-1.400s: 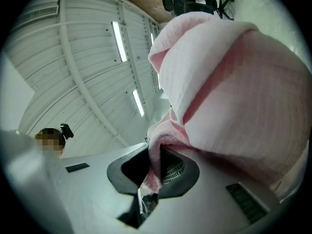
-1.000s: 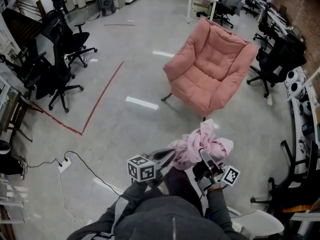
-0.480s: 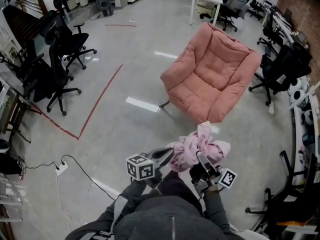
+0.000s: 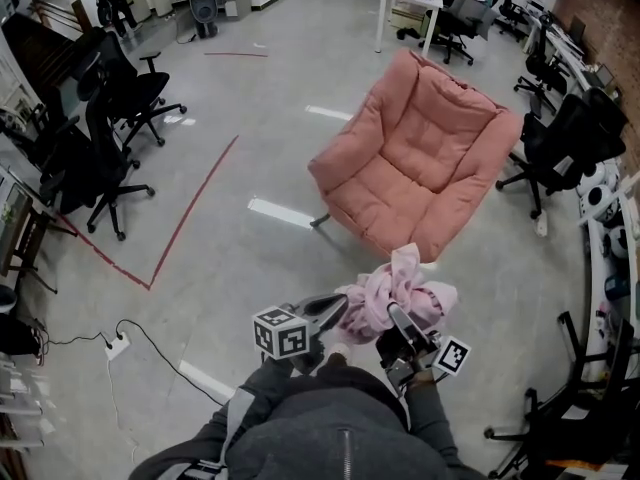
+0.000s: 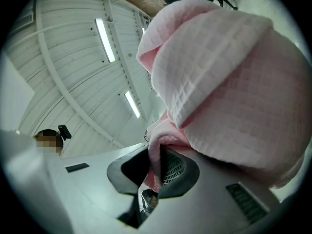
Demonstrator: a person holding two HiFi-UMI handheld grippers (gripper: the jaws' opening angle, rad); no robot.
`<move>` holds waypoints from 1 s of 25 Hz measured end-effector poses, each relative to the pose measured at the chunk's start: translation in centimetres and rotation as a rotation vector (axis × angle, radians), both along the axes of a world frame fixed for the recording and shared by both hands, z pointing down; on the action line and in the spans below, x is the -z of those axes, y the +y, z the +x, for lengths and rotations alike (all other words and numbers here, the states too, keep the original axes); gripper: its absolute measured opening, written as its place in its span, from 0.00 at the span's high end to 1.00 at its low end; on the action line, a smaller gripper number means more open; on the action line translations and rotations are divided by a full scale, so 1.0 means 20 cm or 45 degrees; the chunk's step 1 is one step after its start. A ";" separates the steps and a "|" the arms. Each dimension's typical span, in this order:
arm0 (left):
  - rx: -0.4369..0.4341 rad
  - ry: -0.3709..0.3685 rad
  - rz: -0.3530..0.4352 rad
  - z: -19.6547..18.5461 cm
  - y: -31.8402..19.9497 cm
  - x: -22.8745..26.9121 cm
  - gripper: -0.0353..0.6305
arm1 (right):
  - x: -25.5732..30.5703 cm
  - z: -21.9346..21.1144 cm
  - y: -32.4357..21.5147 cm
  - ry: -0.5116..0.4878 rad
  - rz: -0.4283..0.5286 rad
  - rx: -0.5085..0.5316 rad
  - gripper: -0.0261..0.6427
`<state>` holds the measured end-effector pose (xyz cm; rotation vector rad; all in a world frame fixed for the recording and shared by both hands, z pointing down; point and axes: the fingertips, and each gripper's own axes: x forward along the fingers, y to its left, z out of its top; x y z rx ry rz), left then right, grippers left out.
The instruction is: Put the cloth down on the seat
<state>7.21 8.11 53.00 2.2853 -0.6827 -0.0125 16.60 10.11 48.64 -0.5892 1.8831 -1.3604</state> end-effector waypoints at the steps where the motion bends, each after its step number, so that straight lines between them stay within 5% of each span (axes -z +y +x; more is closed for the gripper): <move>1: 0.001 0.002 0.000 0.02 -0.03 -0.01 0.94 | 0.00 0.01 -0.03 -0.001 0.000 0.003 0.92; 25: 0.003 -0.010 -0.036 0.16 -0.23 -0.07 0.93 | -0.10 0.13 -0.23 -0.045 -0.060 -0.008 0.92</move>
